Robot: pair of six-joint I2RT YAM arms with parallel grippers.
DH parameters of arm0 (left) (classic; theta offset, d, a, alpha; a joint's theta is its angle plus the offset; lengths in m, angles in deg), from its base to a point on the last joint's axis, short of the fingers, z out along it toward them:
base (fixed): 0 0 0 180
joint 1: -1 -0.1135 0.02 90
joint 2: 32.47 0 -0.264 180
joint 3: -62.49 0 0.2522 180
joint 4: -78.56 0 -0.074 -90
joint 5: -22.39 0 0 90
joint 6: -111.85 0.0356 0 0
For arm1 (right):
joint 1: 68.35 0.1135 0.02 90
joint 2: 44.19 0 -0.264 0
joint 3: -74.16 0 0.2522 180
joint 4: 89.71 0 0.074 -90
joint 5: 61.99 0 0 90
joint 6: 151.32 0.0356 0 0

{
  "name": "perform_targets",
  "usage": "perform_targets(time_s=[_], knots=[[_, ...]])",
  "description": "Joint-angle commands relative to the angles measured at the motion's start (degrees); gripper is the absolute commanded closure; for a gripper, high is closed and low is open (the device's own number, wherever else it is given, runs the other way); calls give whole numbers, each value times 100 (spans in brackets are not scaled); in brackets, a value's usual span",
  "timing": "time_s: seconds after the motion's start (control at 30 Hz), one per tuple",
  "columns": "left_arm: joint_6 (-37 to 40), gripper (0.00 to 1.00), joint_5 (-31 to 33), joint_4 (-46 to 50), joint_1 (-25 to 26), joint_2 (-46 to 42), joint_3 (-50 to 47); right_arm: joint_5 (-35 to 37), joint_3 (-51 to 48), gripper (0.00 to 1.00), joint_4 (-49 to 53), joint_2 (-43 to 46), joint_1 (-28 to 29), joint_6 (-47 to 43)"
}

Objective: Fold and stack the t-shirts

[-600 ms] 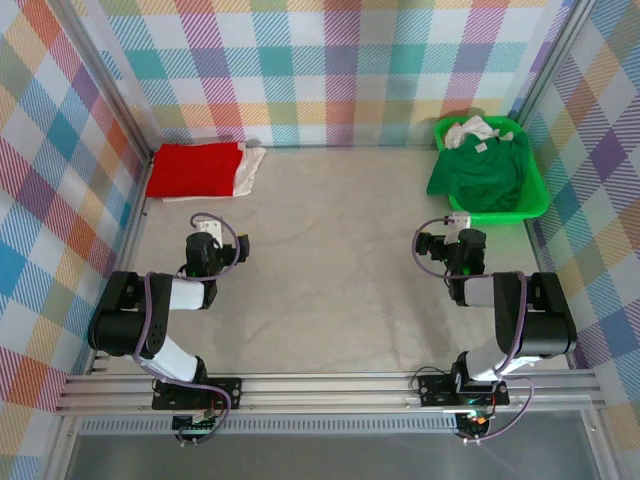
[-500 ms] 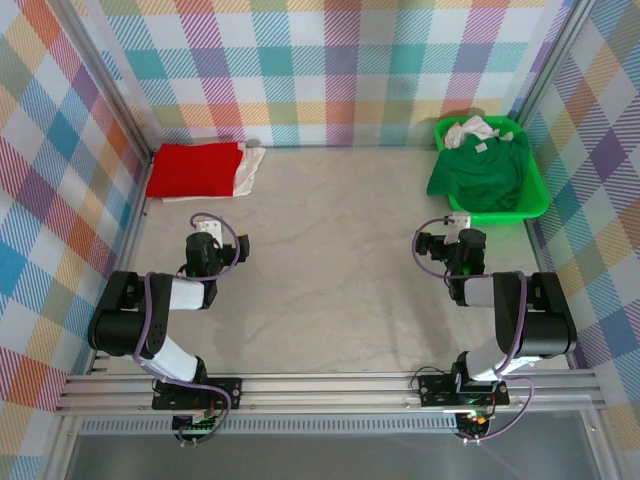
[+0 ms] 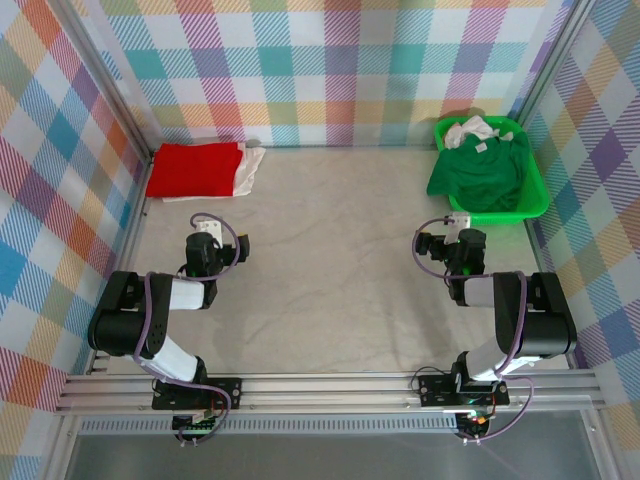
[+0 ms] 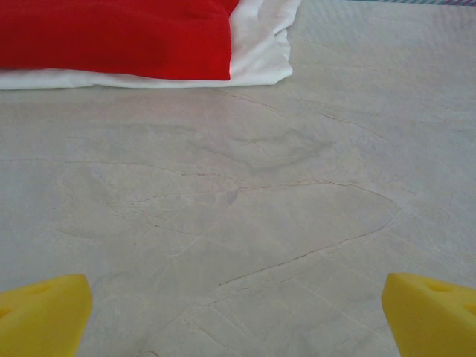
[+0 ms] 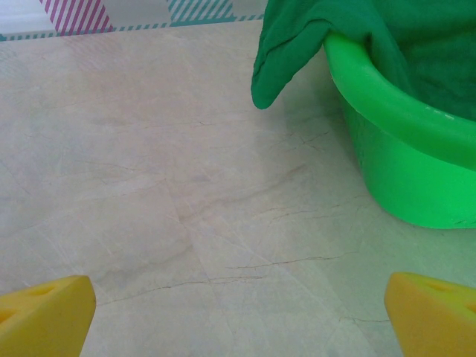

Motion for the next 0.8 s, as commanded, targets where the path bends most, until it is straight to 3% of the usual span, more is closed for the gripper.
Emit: perform_targets(time_s=[0.0, 0.17, 0.27, 0.33, 0.43, 0.53, 0.63, 0.73, 0.77], knots=[[-37, 0, -28, -43, -52, 13, 85, -106, 94, 0, -160, -45, 23, -9], [37, 0, -142, 126, -41, -357, 40, -6, -9, 0, -119, 258, 36, 10], [41, 0, 188, 880, 79, -1411, 33, 322, 188, 0, 1394, 1465, 68, 291], [-224, 0, 196, 1410, 132, -2477, 73, 200, 374, 5, 2191, 2288, 65, 617], [-473, 0, 318, 2431, 322, -3429, 741, 136, 1041, 11, 3527, 2936, 144, 648], [-690, 2, 398, 3589, 436, -3275, 1923, 726, 1992, 10, 4593, 2824, 105, 1037], [-837, 4, -54, 4312, 627, -2545, 3070, 840, 3278, 9, 5637, 2137, -35, 1527], [-402, 5, -473, 4612, 1260, -1841, 3928, -91, 4540, 9, 6466, 1202, -539, 2019], [-255, 4, -384, 4661, 1559, -1625, 4128, -109, 4876, 10, 6632, 896, -609, 1999]])
